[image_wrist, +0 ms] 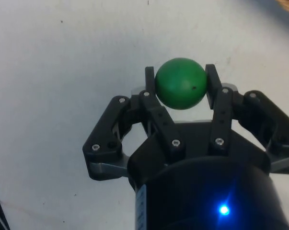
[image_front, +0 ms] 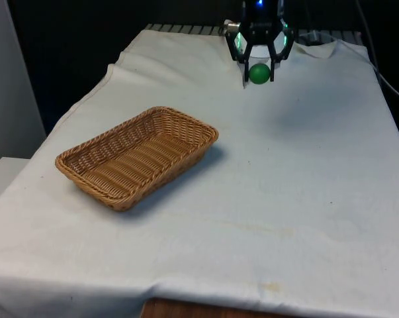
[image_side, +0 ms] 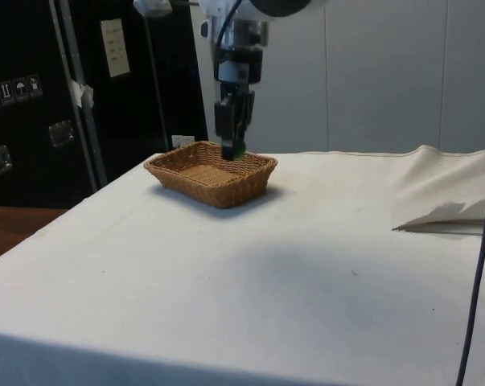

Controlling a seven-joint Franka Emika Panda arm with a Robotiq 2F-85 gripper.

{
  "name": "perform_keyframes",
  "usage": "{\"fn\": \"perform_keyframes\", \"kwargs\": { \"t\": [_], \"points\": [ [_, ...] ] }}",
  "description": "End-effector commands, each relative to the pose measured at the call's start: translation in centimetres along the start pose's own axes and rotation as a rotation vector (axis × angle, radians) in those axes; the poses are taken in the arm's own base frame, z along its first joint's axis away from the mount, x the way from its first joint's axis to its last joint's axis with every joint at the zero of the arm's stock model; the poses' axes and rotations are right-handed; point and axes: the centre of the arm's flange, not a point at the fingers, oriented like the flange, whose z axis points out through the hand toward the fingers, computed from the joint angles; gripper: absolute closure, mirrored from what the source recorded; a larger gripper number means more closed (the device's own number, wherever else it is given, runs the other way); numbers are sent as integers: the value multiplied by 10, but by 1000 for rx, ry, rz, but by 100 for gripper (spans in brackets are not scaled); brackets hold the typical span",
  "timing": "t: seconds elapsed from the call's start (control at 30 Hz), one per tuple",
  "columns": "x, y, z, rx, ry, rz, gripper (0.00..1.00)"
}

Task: Pick up the ball and place it into the basket.

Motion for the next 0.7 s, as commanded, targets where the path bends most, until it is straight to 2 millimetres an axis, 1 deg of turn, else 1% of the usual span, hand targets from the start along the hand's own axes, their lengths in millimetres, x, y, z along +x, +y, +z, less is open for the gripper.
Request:
{"fn": "perform_keyframes", "kwargs": {
  "t": [0.0,0.33,0.37,0.63,0.67],
  "points": [
    [2,2,-2,-12,-8,-1,97],
    [28,1,-26,-7,-11,-9,97],
    [26,0,-26,2,-3,-8,97],
    [48,9,-27,-18,-15,-11,97],
    [46,7,-27,-21,-6,-12,97]
  ]
}}
